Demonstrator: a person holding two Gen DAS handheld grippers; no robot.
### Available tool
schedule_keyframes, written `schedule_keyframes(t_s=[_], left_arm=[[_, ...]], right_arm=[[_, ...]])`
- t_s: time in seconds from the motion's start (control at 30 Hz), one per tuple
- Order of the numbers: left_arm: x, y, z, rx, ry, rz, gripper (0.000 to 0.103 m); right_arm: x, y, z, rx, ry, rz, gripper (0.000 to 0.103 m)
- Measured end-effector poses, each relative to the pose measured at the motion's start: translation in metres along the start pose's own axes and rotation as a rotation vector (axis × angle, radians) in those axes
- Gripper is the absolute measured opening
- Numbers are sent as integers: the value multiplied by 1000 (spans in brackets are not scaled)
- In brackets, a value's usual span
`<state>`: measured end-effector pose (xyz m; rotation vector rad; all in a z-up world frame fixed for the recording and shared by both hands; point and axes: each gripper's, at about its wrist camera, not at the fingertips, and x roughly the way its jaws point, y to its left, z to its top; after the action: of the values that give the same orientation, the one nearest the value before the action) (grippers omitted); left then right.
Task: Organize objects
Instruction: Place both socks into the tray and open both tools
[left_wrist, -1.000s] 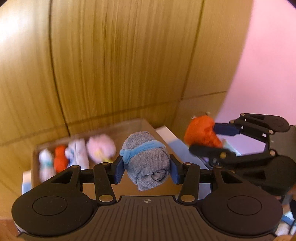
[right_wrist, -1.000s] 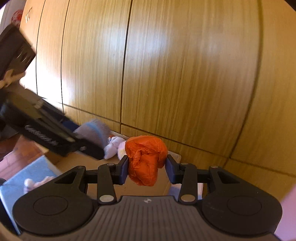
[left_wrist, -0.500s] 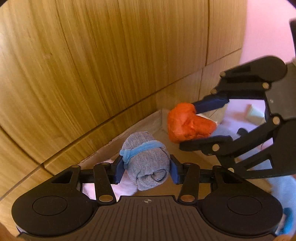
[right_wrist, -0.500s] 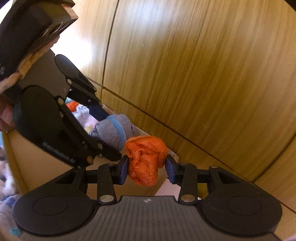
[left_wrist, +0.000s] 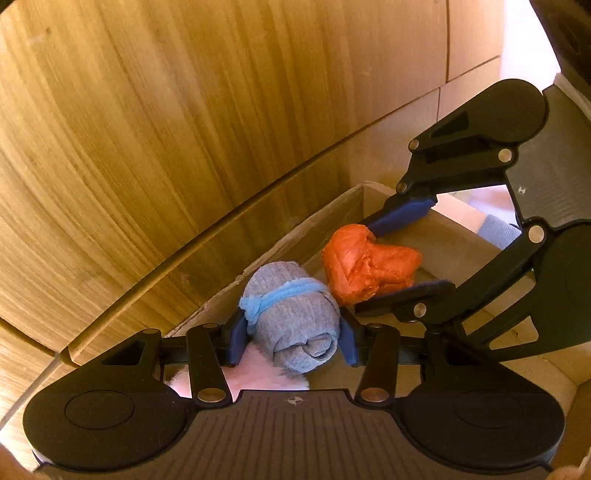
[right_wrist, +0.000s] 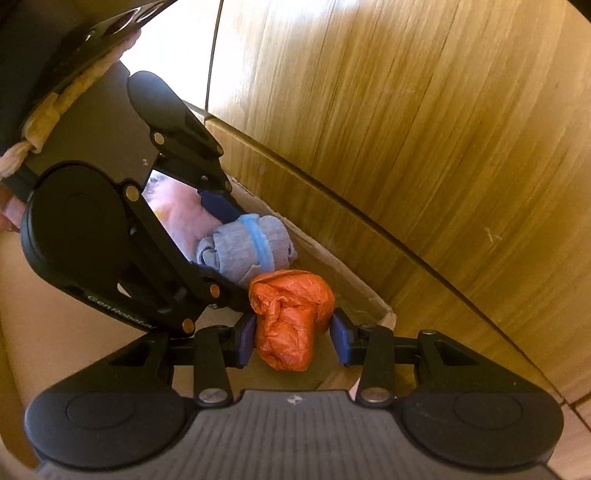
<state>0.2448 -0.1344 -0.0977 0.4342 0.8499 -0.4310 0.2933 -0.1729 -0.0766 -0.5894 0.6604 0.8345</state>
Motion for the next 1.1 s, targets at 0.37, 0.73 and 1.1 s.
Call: schedule_keyframes(t_s=[0.37, 0.73, 1.1], left_arm=[[-10, -4, -8, -20, -34, 5, 70], [-50, -13, -12, -46, -76, 31, 85], [-78, 5, 0, -107, -101, 38, 94]], right_arm=[[-15, 6, -1, -17, -14, -23, 46], [-57, 7, 3, 58, -43, -39, 60], [-117, 35, 2, 63, -70, -93, 75]])
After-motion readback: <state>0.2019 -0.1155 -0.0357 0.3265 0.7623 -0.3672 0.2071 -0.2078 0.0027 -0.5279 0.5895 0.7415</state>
